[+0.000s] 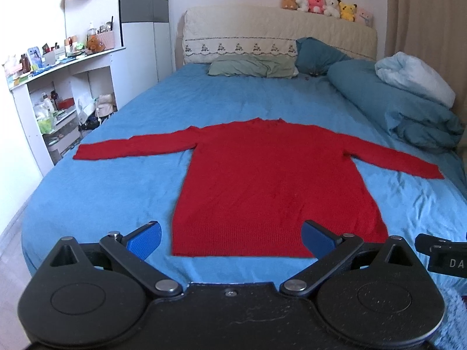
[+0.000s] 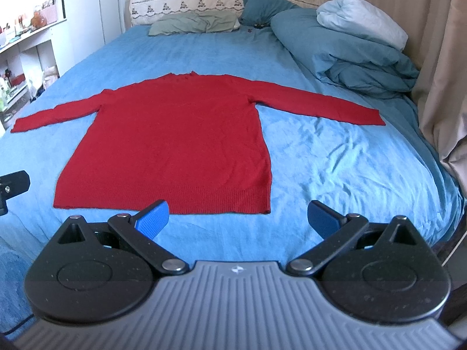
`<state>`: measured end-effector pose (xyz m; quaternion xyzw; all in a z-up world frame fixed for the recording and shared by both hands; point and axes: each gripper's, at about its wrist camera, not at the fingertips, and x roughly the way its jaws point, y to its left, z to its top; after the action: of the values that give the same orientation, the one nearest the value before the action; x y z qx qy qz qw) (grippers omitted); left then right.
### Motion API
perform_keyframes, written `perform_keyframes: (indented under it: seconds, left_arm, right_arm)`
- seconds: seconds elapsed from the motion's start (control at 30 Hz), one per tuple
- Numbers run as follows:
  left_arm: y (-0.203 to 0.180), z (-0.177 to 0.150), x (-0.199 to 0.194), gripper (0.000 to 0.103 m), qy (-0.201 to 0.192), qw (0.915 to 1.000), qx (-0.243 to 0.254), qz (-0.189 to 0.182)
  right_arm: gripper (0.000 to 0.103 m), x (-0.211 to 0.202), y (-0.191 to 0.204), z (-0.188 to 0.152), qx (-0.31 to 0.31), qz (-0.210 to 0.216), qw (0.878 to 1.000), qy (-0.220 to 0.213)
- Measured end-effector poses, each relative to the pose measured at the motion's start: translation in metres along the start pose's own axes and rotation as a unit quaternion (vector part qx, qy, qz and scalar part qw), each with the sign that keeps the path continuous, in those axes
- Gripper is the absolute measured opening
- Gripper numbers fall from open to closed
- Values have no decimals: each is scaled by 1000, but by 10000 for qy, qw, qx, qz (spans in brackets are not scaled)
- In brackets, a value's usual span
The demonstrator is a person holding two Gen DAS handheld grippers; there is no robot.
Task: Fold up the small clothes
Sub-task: 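Move the right tool to the sleeve cuff and close on it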
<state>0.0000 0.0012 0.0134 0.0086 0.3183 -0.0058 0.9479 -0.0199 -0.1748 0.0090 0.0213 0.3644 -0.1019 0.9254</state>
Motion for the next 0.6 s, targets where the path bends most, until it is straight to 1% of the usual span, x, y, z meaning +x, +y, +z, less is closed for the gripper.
perform_keyframes:
  seconds: [0.13, 0.3, 0.47, 0.53, 0.6]
  left_arm:
    - [-9, 24, -1, 103, -228, 9997, 91, 14]
    - [-29, 70, 20, 103, -448, 9986, 178, -232]
    - [-64, 125, 71, 103, -562, 9964, 445, -452]
    - [-84, 148, 102, 103, -597, 9953, 567, -517]
    - [-107, 169, 139, 103, -571, 9938, 728, -613]
  right_arm:
    - [103, -5, -20, 17, 249, -100, 9995, -183]
    - [103, 4, -58, 52, 678, -354, 9964, -352]
    - [103, 33, -110, 93, 1106, -658, 9902, -547]
    - [103, 55, -131, 108, 1253, -792, 9872, -586]
    - [103, 85, -153, 121, 1403, -942, 9844, -498]
